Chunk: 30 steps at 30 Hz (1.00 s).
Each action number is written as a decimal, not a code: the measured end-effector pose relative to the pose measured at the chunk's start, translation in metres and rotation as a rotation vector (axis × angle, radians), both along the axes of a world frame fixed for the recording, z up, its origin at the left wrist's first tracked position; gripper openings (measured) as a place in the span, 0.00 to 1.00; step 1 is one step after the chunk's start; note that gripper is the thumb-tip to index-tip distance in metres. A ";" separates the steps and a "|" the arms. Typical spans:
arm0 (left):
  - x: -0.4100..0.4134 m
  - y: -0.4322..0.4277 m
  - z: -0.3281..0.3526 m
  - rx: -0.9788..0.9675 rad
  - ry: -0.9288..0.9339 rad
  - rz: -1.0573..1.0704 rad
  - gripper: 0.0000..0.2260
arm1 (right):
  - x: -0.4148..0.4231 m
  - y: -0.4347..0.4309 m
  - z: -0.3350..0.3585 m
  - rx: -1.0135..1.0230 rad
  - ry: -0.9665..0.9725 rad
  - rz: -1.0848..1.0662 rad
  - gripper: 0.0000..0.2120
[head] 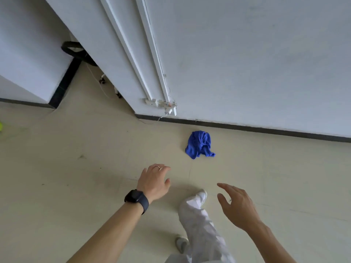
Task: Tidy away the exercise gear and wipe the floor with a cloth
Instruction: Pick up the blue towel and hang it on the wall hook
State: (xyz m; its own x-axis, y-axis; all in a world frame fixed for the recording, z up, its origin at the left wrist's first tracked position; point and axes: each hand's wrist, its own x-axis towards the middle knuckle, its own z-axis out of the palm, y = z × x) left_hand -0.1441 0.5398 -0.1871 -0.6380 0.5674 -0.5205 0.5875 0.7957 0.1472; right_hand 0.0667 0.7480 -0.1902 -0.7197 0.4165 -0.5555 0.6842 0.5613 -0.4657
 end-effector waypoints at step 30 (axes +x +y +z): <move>-0.294 0.127 -0.688 -0.252 -0.077 -0.476 0.31 | -0.340 0.113 -0.659 -0.105 -0.176 -0.461 0.41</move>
State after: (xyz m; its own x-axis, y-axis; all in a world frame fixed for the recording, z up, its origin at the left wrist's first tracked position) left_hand -0.4379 0.6670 -0.8751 -0.2958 0.6361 -0.7126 0.8865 0.4607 0.0433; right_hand -0.2729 0.8611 -0.8493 -0.3658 0.6046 -0.7076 0.9230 0.1383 -0.3591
